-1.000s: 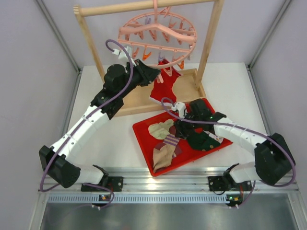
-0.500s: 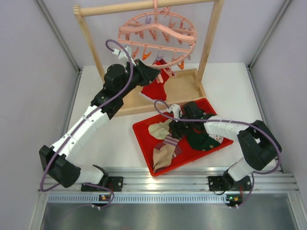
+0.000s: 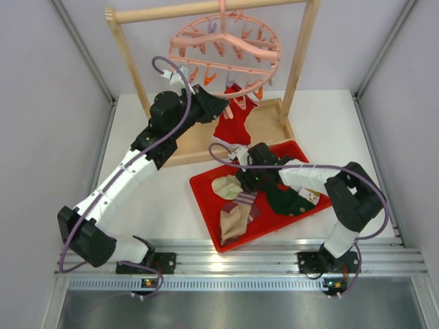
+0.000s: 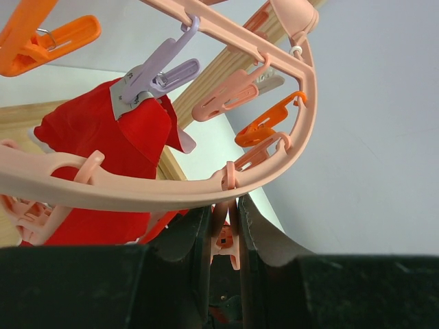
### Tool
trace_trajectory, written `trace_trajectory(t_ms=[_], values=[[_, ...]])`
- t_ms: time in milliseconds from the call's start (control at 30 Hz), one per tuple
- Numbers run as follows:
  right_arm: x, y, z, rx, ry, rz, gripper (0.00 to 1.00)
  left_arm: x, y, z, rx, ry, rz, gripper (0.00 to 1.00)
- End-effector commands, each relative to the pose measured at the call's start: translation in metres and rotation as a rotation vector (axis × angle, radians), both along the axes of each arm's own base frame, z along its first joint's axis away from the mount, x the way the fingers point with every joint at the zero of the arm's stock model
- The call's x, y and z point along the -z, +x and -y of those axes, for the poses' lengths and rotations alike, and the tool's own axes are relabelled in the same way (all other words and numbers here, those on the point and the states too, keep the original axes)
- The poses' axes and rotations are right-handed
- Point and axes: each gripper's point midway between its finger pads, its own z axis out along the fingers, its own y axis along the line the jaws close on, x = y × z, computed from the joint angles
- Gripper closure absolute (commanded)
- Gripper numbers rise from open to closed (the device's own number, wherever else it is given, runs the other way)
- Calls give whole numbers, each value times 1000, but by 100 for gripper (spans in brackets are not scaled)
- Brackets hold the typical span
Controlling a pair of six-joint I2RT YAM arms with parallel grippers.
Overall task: Clip the socks to the hanger
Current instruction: Pick up the sock from the bin.
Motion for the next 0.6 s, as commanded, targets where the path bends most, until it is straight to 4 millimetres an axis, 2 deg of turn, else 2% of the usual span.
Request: trace_trajectory(t_ms=[0, 100, 133, 233, 367, 467, 533, 567], values=[[18, -13, 10, 13, -107, -40, 53, -2, 1, 1, 10, -16, 10, 100], [18, -17, 10, -9, -125, -15, 72, -2, 0, 1, 13, -16, 8, 100], [18, -17, 10, -13, -131, -10, 84, 0, 0, 1, 11, -15, 5, 100], [12, -20, 12, -24, -129, -5, 100, 2, 0, 1, 11, -15, -3, 100], [-12, -28, 7, -39, -59, -2, 100, 4, 0, 1, 15, -19, -12, 100], [-51, -36, 6, -53, 32, 39, 100, 4, -3, 1, 22, -20, -10, 100], [-66, -40, 7, -59, 78, 47, 100, 5, -5, 2, 29, -18, -11, 100], [-84, -39, 8, -60, 118, 79, 100, 6, -5, 1, 31, -19, -14, 100]])
